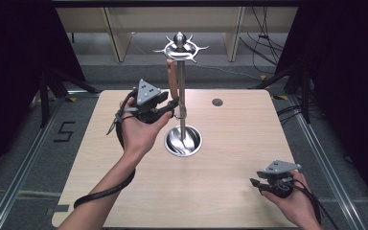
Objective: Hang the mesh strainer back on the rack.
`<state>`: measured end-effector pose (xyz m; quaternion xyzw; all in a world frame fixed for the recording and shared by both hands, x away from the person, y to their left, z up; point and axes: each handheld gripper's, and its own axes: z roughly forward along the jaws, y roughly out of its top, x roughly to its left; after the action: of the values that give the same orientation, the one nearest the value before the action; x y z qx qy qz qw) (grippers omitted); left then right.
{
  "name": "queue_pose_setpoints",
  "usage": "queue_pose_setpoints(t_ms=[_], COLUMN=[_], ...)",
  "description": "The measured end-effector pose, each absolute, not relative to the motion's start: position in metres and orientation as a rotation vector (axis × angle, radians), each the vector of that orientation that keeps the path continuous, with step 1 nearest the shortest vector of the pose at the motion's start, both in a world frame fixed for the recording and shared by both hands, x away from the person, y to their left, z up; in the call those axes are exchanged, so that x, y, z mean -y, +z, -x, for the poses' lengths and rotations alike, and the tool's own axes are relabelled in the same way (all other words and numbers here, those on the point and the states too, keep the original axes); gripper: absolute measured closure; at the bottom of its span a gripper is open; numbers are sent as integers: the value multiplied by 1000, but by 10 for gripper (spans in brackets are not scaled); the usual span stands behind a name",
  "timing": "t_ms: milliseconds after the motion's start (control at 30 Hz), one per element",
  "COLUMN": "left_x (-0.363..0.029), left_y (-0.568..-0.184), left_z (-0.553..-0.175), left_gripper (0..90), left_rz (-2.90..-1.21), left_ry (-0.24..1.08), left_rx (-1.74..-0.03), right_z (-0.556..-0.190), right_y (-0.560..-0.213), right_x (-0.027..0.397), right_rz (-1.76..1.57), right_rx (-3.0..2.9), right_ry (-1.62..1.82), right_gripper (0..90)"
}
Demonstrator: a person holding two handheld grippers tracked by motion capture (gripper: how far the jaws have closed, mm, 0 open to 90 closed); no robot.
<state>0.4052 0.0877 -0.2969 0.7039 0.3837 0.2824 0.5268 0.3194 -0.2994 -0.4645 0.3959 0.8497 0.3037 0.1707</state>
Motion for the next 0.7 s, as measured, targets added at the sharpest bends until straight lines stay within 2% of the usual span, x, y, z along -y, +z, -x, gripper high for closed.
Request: queue_pose_setpoints(t_ms=[100, 367, 700], left_x=[-95, -125, -170], left_y=[-298, -314, -369], left_z=[-397, -377, -354], left_gripper=[512, 468, 453], left_rz=[-1692, -1715, -1798], left_ry=[644, 612, 593], left_rx=[-923, -960, -1031], right_z=[-319, -320, -320], right_y=[-465, -465, -466], right_x=[298, 299, 299], right_rz=[-1134, -1123, -1134], right_rx=[-2400, -2404, -2406], right_ry=[876, 874, 869], right_gripper=[599, 596, 589])
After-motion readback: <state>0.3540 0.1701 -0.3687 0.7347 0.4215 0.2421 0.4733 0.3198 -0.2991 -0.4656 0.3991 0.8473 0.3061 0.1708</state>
